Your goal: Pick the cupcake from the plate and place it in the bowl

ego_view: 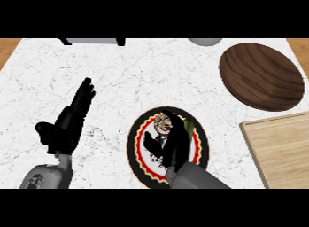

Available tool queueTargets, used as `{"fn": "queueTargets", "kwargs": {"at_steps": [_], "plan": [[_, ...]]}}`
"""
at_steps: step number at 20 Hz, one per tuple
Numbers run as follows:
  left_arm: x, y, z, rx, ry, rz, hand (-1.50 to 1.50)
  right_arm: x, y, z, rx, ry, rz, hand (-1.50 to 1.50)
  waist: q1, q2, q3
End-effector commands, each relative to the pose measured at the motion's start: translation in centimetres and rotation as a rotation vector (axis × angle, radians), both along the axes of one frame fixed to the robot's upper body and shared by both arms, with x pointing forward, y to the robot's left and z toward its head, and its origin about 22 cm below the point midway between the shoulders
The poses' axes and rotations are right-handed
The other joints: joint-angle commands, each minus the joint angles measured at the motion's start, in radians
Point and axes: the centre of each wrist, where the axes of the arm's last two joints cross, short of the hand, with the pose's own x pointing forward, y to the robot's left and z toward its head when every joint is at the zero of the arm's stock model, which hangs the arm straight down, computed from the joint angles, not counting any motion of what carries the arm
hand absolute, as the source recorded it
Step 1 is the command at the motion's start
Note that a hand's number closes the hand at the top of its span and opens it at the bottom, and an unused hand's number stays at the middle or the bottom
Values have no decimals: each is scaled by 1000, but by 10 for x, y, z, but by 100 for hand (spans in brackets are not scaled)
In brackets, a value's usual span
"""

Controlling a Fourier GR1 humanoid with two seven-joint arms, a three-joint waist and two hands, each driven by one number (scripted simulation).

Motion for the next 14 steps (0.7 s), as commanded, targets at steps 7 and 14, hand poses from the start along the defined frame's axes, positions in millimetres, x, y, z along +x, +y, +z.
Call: {"fn": "queueTargets", "kwargs": {"at_steps": [7, 14], "plan": [[1, -3, 1, 0, 0, -7, 0, 0, 6, -9, -60, -3, 191, 150, 6, 10, 3], [5, -11, -3, -17, 4, 0, 0, 5, -75, 38, -6, -43, 584, 150, -15, 12, 5]]}}
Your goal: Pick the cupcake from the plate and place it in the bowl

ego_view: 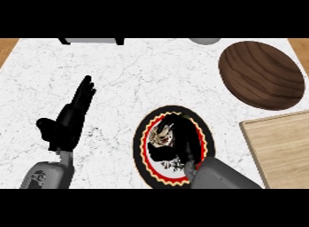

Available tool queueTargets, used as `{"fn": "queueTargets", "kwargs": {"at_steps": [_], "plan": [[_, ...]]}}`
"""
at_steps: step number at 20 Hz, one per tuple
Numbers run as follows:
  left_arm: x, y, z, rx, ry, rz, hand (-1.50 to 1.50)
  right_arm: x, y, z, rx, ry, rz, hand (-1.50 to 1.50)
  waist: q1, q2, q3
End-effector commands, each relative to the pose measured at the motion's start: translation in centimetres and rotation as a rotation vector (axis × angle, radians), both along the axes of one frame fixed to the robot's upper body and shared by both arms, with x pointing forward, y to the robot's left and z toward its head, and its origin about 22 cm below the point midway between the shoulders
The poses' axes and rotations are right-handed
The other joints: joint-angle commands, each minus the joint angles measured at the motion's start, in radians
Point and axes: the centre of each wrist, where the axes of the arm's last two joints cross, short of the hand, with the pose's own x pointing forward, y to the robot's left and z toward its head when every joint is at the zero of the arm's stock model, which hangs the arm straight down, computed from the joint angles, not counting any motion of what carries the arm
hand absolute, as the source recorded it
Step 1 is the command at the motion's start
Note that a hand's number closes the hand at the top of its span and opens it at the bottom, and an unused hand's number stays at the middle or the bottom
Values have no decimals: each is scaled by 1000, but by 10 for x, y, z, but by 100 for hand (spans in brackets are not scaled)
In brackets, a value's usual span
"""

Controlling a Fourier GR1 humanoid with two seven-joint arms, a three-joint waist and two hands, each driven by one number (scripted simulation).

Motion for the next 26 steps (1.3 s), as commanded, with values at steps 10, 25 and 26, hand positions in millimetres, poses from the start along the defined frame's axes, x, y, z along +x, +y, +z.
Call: {"fn": "queueTargets", "kwargs": {"at_steps": [10, 25, 26], "plan": [[-1, 12, 6, 8, -3, 6, 0, 18, -43, 76, 108, -421, 226, 150, -18, -12, -3], [-2, -21, -11, 10, 4, 4, 0, 33, -60, 220, -122, -514, -19, 150, -15, -8, -3], [-11, 14, 5, 8, 8, 16, 0, 38, -54, 220, -120, -508, -62, 150, -6, -9, -3]]}}
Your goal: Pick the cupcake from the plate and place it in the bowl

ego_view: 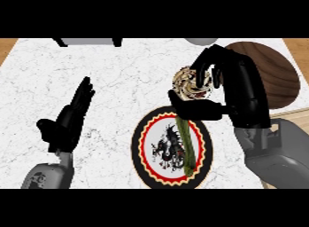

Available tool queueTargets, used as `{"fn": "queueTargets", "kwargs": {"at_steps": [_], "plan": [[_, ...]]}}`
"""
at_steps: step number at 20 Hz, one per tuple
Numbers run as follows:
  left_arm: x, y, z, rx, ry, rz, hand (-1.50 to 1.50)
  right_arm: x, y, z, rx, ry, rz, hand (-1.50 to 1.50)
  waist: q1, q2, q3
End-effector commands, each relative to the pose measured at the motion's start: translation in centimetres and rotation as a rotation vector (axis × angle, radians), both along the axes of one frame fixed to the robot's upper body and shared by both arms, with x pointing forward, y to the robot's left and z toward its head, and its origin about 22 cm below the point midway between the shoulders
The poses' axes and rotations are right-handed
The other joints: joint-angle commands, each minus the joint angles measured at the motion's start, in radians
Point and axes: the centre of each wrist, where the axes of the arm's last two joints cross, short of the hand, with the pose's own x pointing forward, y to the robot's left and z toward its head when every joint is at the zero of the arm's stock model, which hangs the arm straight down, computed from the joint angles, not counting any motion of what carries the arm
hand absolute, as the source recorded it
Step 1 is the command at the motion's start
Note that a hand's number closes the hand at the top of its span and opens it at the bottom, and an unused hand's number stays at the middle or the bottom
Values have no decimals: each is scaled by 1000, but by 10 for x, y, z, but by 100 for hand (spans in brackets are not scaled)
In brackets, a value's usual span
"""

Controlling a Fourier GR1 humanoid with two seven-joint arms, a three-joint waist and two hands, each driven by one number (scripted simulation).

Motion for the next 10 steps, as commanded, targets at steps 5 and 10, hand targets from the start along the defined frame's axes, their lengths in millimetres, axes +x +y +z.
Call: {"fn": "queueTargets", "kwargs": {"at_steps": [5, 10], "plan": [[0, 6, 10, 8, -8, -9, 0, 24, -13, 56, -17, 16, -139, 150, 7, 3, 1], [0, 8, 18, 14, -12, -6, 0, 61, -47, 53, -33, 55, -183, 150, 9, 5, 1]]}}
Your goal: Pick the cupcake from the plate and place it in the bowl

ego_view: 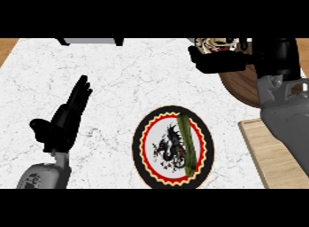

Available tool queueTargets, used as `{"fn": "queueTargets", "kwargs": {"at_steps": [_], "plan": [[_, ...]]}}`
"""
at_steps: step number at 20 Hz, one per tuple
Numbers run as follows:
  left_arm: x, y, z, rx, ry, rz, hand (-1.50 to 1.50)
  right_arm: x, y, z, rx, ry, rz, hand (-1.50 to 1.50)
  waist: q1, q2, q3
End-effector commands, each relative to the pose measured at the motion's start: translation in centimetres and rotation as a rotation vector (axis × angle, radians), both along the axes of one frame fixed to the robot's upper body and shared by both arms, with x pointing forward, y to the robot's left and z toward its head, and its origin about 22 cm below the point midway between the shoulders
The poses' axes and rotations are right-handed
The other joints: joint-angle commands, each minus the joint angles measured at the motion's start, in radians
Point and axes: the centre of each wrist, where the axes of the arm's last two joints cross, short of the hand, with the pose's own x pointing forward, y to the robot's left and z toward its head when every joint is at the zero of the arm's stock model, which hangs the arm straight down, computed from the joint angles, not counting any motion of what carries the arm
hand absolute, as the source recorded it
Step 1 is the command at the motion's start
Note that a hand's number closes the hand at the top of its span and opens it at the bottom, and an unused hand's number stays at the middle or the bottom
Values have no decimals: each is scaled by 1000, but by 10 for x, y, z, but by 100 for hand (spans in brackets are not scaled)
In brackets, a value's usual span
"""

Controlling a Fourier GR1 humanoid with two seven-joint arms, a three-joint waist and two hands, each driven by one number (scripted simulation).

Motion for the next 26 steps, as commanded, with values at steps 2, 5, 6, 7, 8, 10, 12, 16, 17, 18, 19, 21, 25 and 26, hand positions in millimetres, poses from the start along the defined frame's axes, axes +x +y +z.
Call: {"fn": "queueTargets", "kwargs": {"at_steps": [2, 5, 6, 7, 8, 10, 12, 16, 17, 18, 19, 21, 25, 26], "plan": [[4, 1, -10, 2, -10, -4, 0, 28, -29, -3, -163, 35, -135, 150, -1, 4, 0], [7, 10, -1, -10, 7, 8, 0, 47, -48, -12, -199, 83, -172, 150, 5, 4, 0], [-2, -9, -1, 2, -8, -20, 0, 49, -42, -26, -292, 84, -208, 150, 11, 4, 0], [8, -1, 1, -17, -19, -18, 0, 59, -70, -17, -308, 91, -210, 150, 10, 8, 0], [3, -22, -1, -9, 6, -15, 0, 63, -77, -30, -301, 80, -206, 150, 9, 6, 1], [-4, -3, -7, 12, -1, -17, 0, 76, -73, -22, -315, 91, -260, 150, 14, 4, 0], [5, -6, -19, -10, 6, -28, 0, 90, -81, -49, -312, 83, -271, 150, 18, 10, 0], [2, -34, -5, 14, -5, -11, 0, 85, -122, -89, -323, 129, -287, 150, 6, 5, 1], [6, -10, -1, 5, -14, -17, 0, 90, -146, -75, -326, 135, -317, 150, 9, 6, 1], [-2, -4, -17, -12, -12, -19, 0, 91, -149, -91, -336, 129, -322, 150, 14, 8, 1], [7, -10, 0, -8, -15, -18, 0, 93, -146, -107, -350, 147, -310, 150, 15, 8, 1], [6, -6, -1, -8, -14, -9, 0, 93, -158, -122, -335, 161, -333, 150, 17, 9, 1], [9, -10, -12, -10, 6, -19, 0, 95, -175, -134, -309, 256, -279, 150, 17, 10, 1], [17, -14, -2, -6, -18, -25, 0, 84, -195, -150, -281, 300, -268, 150, 26, 18, 3]]}}
